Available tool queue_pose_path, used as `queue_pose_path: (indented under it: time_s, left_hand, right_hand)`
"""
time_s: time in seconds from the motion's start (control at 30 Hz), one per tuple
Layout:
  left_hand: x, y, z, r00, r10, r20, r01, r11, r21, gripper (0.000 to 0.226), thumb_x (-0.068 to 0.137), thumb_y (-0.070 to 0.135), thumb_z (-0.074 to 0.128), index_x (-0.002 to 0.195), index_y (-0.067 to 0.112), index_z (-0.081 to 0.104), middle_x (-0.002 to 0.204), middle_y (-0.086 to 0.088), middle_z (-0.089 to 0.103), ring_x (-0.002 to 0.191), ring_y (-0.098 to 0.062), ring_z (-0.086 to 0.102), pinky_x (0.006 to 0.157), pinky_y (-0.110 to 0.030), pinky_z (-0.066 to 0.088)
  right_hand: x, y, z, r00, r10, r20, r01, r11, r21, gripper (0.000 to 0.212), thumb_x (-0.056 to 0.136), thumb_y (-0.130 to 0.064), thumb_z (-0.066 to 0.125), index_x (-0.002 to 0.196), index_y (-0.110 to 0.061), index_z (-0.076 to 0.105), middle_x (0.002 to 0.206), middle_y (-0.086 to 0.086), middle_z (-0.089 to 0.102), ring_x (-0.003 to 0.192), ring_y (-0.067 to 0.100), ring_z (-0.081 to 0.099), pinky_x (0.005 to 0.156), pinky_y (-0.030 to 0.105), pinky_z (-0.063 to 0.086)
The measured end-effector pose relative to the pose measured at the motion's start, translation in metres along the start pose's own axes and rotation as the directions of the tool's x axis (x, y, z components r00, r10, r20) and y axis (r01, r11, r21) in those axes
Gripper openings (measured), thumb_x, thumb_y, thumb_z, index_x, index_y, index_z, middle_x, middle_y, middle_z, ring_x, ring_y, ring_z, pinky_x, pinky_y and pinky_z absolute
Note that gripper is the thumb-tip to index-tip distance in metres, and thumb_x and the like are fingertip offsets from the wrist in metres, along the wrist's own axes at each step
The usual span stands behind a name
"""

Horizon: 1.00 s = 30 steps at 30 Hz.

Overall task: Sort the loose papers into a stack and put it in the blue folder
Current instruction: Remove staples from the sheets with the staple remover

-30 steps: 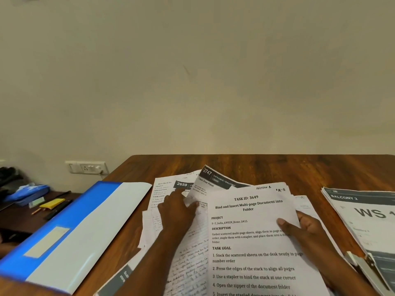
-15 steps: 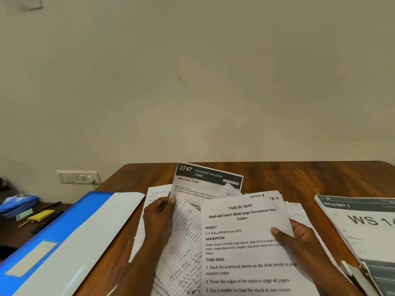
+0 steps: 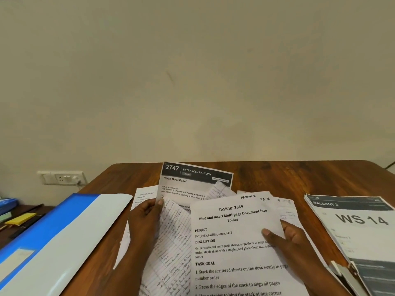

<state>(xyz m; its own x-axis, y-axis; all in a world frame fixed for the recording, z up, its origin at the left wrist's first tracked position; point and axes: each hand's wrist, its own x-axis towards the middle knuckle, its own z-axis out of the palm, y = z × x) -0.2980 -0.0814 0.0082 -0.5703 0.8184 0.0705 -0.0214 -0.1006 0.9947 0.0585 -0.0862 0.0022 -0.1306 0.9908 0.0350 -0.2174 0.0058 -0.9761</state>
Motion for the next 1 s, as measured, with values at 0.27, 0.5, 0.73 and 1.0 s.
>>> queue_pose_path:
  time_s: [0.27, 0.5, 0.73, 1.0]
  left_hand:
    - [-0.02, 0.039, -0.019, 0.988, 0.155, 0.028, -0.152, 0.898, 0.413, 0.045, 0.092, 0.024, 0.081, 0.134, 0.024, 0.063, 0.127, 0.007, 0.069, 0.112, -0.01, 0.067, 0.09, -0.019, 0.052]
    - [-0.082, 0.065, -0.089, 0.985, -0.15, 0.09, -0.016, 0.438, 0.899, 0.09, 0.07, 0.06, 0.09, 0.145, 0.03, 0.05, 0.141, 0.007, 0.062, 0.121, -0.017, 0.064, 0.099, -0.034, 0.054]
    - [-0.132, 0.062, -0.082, 0.995, -0.023, 0.093, -0.057, 0.637, 0.769, 0.097, 0.063, 0.04, 0.1, 0.142, 0.035, 0.045, 0.141, 0.014, 0.06, 0.117, -0.011, 0.064, 0.092, -0.027, 0.053]
    - [-0.106, 0.057, -0.053, 0.997, -0.037, 0.061, -0.018, 0.692, 0.721, 0.085, 0.073, 0.032, 0.096, 0.143, 0.026, 0.047, 0.13, 0.003, 0.065, 0.102, -0.01, 0.065, 0.061, -0.01, 0.044]
  right_hand:
    - [0.001, -0.006, -0.003, 0.999, 0.029, -0.021, -0.029, 0.999, -0.023, 0.015, 0.095, 0.002, 0.063, 0.105, -0.008, 0.07, 0.095, 0.01, 0.081, 0.069, 0.021, 0.078, 0.058, 0.028, 0.064]
    - [0.006, 0.005, -0.004, 1.0, 0.024, -0.013, -0.024, 0.999, -0.023, 0.018, 0.094, -0.003, 0.065, 0.109, -0.007, 0.072, 0.1, 0.012, 0.081, 0.079, 0.026, 0.079, 0.071, 0.037, 0.064]
    - [0.002, 0.005, -0.005, 0.999, 0.043, -0.028, -0.044, 0.999, -0.016, 0.037, 0.066, -0.028, 0.081, 0.102, -0.018, 0.081, 0.106, 0.015, 0.08, 0.089, 0.036, 0.078, 0.081, 0.05, 0.062]
    - [-0.002, 0.001, -0.003, 0.999, 0.053, -0.011, -0.053, 0.997, 0.052, 0.019, 0.099, 0.003, 0.056, 0.112, -0.004, 0.069, 0.097, 0.015, 0.08, 0.074, 0.027, 0.079, 0.06, 0.035, 0.065]
